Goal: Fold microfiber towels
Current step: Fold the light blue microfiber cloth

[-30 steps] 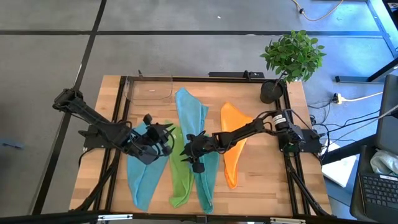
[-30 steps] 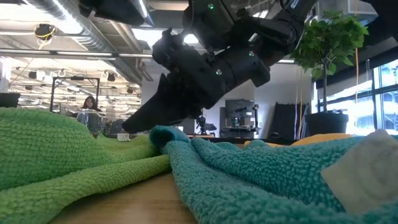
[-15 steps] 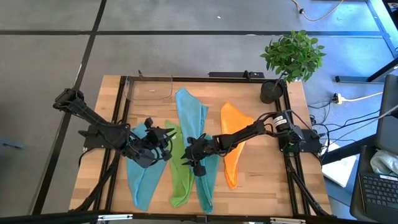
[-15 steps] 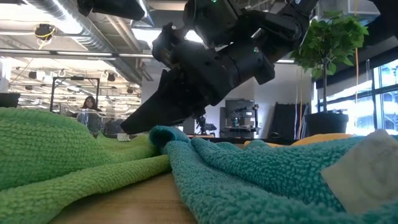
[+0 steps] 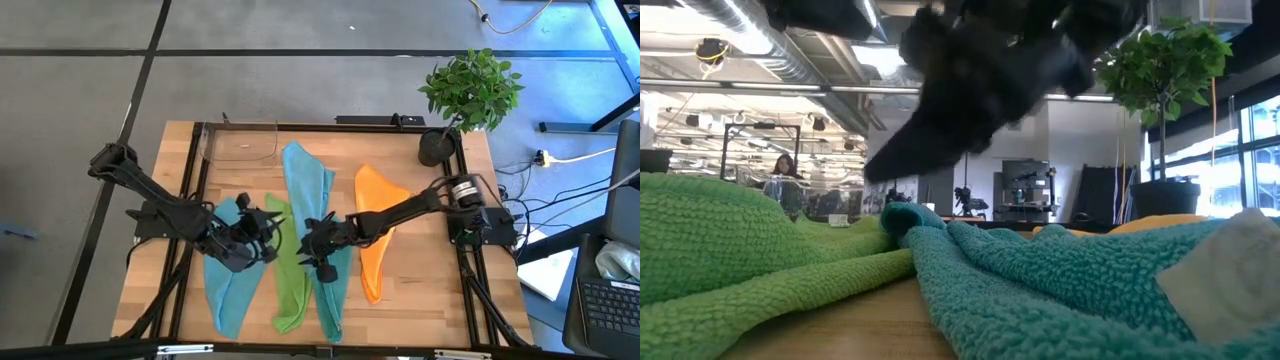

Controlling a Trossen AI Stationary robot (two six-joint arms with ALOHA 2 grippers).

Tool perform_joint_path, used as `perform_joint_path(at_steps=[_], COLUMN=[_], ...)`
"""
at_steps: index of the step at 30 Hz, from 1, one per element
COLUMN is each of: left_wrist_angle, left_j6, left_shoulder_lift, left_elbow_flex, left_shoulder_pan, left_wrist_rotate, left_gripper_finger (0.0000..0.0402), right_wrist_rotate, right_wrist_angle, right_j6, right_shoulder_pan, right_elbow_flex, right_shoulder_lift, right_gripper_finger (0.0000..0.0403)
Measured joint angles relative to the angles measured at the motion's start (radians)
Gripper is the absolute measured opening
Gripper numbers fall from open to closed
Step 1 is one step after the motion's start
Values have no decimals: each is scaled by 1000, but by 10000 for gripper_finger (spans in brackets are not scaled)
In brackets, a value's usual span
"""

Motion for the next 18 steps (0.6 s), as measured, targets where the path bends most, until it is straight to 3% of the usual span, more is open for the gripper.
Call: perform_joint_path(at_steps=[6, 11, 13, 18], left_wrist_angle=[-1, 17, 30, 36], left_j6=[-1, -3, -4, -29], left_shoulder_lift=[89, 134, 142, 142], left_elbow_flex=[0, 0, 0, 0], left_shoulder_pan=[34, 66, 76, 85], left_wrist_rotate=[136, 211, 240, 270], left_gripper_finger=[69, 69, 69, 69], right_wrist_rotate=[12, 203, 262, 247], right_wrist_angle=[-215, -384, -402, -385], right_j6=[-72, -106, -108, -52], right_shoulder_pan=[15, 42, 51, 63], right_elbow_flex=[1, 1, -16, -111], right_shoulder_lift=[-126, -186, -203, -233], right_gripper_finger=[145, 145, 145, 145])
